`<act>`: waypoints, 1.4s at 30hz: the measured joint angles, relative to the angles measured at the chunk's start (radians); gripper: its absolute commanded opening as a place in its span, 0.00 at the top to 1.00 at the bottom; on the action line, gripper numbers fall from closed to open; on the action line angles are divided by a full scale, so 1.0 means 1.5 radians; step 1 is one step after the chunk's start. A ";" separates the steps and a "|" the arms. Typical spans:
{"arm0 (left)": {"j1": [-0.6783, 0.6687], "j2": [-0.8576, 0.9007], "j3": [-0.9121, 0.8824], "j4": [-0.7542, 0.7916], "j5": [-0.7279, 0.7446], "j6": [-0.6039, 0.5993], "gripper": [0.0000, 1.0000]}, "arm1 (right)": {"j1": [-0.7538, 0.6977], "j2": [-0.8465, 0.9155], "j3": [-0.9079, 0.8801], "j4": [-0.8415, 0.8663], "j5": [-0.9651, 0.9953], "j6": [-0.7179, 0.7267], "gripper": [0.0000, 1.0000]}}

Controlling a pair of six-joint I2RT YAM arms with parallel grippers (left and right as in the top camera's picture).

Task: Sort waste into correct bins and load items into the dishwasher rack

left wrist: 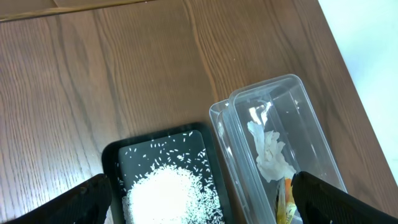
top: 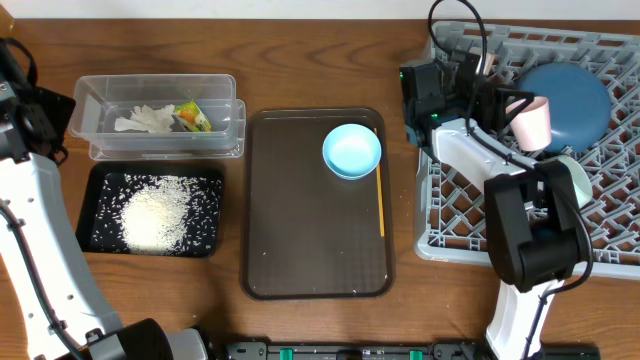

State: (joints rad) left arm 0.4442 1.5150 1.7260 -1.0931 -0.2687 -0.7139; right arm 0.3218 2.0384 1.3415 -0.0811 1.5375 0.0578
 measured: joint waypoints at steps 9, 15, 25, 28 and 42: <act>0.000 0.000 0.000 0.000 0.000 0.000 0.05 | 0.023 -0.200 0.003 -0.054 -0.131 -0.031 0.13; 0.000 0.000 0.000 0.000 0.000 0.000 0.05 | -0.069 -0.296 0.041 -0.267 -0.424 -0.013 0.09; 0.000 0.000 0.000 0.000 0.000 0.000 0.05 | -0.250 -0.296 0.121 -0.350 -0.913 -0.072 0.17; 0.000 0.000 0.000 0.000 0.000 0.000 0.05 | -0.250 -0.296 0.124 -0.349 -0.963 -0.151 0.09; 0.000 0.000 0.000 0.000 0.000 0.000 0.05 | -0.162 -0.210 0.125 -0.421 -0.871 -0.372 0.18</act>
State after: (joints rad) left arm 0.4442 1.5150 1.7260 -1.0935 -0.2687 -0.7139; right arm 0.0788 1.7241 1.5284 -0.7124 0.2314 -0.5003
